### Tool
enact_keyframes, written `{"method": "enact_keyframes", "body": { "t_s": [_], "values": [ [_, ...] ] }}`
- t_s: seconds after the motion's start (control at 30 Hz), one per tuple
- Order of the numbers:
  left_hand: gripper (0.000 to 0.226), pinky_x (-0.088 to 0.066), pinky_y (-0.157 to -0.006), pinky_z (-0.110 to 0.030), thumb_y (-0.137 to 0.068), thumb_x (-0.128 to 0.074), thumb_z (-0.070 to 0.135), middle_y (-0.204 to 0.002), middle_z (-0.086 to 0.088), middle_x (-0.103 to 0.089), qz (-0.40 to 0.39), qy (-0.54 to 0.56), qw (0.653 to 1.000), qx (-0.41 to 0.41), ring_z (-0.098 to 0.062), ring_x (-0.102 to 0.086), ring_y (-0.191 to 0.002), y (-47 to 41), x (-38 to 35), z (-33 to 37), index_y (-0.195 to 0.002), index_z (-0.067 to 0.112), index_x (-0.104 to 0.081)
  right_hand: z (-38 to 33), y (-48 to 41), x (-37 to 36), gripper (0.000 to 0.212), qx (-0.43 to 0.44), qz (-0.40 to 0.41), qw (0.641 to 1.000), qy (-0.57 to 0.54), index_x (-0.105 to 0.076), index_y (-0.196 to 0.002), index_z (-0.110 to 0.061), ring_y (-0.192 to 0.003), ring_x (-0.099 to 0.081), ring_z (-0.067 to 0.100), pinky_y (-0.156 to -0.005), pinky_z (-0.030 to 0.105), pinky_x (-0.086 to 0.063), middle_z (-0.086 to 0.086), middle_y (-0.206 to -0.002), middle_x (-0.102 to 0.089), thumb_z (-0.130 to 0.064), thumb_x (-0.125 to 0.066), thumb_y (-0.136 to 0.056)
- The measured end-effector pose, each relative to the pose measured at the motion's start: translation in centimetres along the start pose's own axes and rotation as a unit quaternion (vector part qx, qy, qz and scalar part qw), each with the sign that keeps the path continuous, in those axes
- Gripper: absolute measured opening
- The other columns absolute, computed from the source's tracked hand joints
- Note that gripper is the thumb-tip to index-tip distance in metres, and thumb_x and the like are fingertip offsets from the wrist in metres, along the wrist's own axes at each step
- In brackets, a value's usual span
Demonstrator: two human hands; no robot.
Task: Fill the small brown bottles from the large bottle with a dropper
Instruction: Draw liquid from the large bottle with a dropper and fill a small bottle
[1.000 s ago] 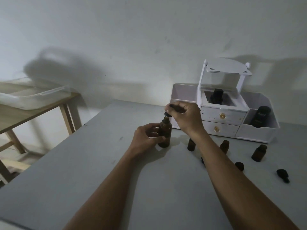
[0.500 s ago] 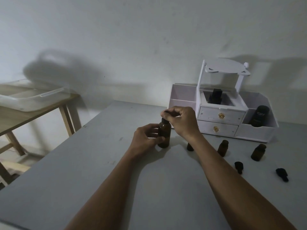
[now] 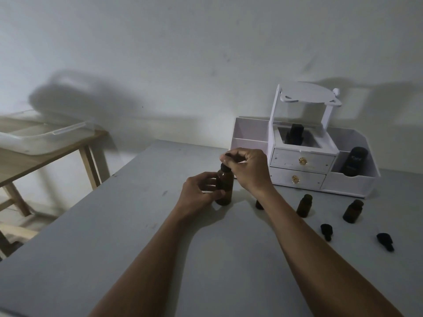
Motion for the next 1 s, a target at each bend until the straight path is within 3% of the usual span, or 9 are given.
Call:
{"method": "enact_keyframes", "body": {
  "t_s": [0.3, 0.43, 0.53, 0.6, 0.67, 0.77, 0.87, 0.93, 1.0],
  "values": [
    [0.048, -0.055, -0.084, -0.027, -0.076, -0.080, 0.012, -0.105, 0.005, -0.074, 0.003, 0.024, 1.000, 0.020, -0.011, -0.070, -0.096, 0.2, -0.1, 0.2, -0.121, 0.025, -0.068, -3.3, -0.6, 2.1, 0.011, 0.051, 0.066, 0.994, -0.070, -0.075, -0.093, -0.014, -0.073, -0.067, -0.007, -0.070, 0.007, -0.052, -0.016, -0.076, -0.070, -0.022, -0.075, -0.086],
    [0.050, -0.056, -0.079, -0.022, -0.077, -0.080, 0.010, -0.103, 0.011, -0.072, 0.006, 0.016, 1.000, 0.024, -0.002, -0.069, -0.092, 0.4, -0.4, 0.3, -0.115, 0.037, -0.065, -6.0, -1.0, 4.7, 0.007, 0.086, 0.119, 0.983, -0.109, -0.073, -0.093, -0.019, -0.075, -0.068, -0.006, -0.071, 0.008, -0.052, -0.018, -0.078, -0.069, -0.021, -0.074, -0.086],
    [0.048, -0.054, -0.070, -0.014, -0.077, -0.083, 0.020, -0.102, 0.009, -0.072, 0.106, -0.009, 0.994, -0.033, -0.001, -0.069, -0.093, 1.0, 0.9, 1.3, -0.122, 0.029, -0.066, -7.5, -0.9, 7.5, 0.007, 0.099, 0.162, 0.972, -0.137, -0.071, -0.088, -0.025, -0.073, -0.068, -0.004, -0.068, 0.009, -0.052, -0.018, -0.077, -0.070, -0.020, -0.074, -0.087],
    [0.041, -0.055, -0.067, -0.015, -0.078, -0.081, 0.031, -0.095, 0.010, -0.073, 0.183, -0.001, 0.980, -0.077, -0.003, -0.070, -0.087, 2.2, 1.9, 2.9, -0.117, 0.023, -0.069, -7.7, -0.9, 9.3, 0.006, 0.097, 0.173, 0.969, -0.151, -0.071, -0.088, -0.023, -0.073, -0.069, -0.002, -0.068, 0.013, -0.055, -0.015, -0.077, -0.071, -0.018, -0.073, -0.088],
    [0.033, -0.056, -0.065, -0.018, -0.078, -0.075, 0.035, -0.084, 0.009, -0.074, 0.204, 0.024, 0.974, -0.092, -0.006, -0.070, -0.080, 3.6, 1.7, 4.5, -0.108, 0.021, -0.072, -7.0, -0.9, 10.6, 0.002, 0.086, 0.163, 0.972, -0.142, -0.072, -0.090, -0.018, -0.073, -0.069, -0.002, -0.069, 0.015, -0.056, -0.013, -0.078, -0.071, -0.018, -0.073, -0.088],
    [0.017, -0.056, -0.066, -0.021, -0.078, -0.074, 0.029, -0.078, 0.009, -0.075, 0.163, 0.048, 0.984, -0.060, -0.007, -0.071, -0.072, 5.3, -1.0, 5.6, -0.094, 0.024, -0.075, -5.0, -0.6, 11.9, 0.007, 0.061, 0.146, 0.980, -0.122, -0.073, -0.094, -0.012, -0.072, -0.070, 0.000, -0.068, 0.013, -0.054, -0.008, -0.080, -0.073, -0.017, -0.073, -0.088],
    [0.013, -0.061, -0.077, -0.036, -0.083, -0.078, 0.024, -0.080, 0.005, -0.076, 0.074, 0.052, 0.996, -0.004, -0.008, -0.072, -0.075, 5.5, -4.7, 5.6, -0.095, 0.025, -0.076, -3.2, -0.4, 12.9, 0.013, 0.035, 0.139, 0.983, -0.114, -0.075, -0.096, -0.010, -0.073, -0.070, 0.000, -0.070, 0.012, -0.055, -0.005, -0.082, -0.074, -0.019, -0.073, -0.088],
    [0.021, -0.060, -0.083, -0.030, -0.083, -0.078, 0.026, -0.091, 0.007, -0.076, 0.029, 0.037, 0.999, 0.025, -0.005, -0.071, -0.084, 5.0, -7.0, 5.4, -0.103, 0.028, -0.072, -2.3, -0.5, 13.3, 0.008, 0.017, 0.138, 0.984, -0.109, -0.074, -0.093, -0.014, -0.071, -0.069, -0.004, -0.069, 0.010, -0.054, -0.009, -0.080, -0.073, -0.019, -0.073, -0.087],
    [0.035, -0.054, -0.079, -0.014, -0.083, -0.078, 0.028, -0.109, 0.011, -0.070, 0.016, 0.009, 0.999, 0.045, 0.000, -0.066, -0.092, 4.4, -8.6, 5.1, -0.117, 0.027, -0.067, -1.7, -0.6, 13.5, 0.003, 0.004, 0.135, 0.985, -0.108, -0.074, -0.089, -0.018, -0.069, -0.069, -0.005, -0.067, 0.010, -0.054, -0.012, -0.078, -0.072, -0.019, -0.074, -0.087]
  ]
}}
Point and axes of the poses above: each hand's wrist, its own y-axis away from the middle knuckle, its own x-axis out of the back of the hand, z = x × y, the point moved 5 cm from there along -y, towards the middle knuckle
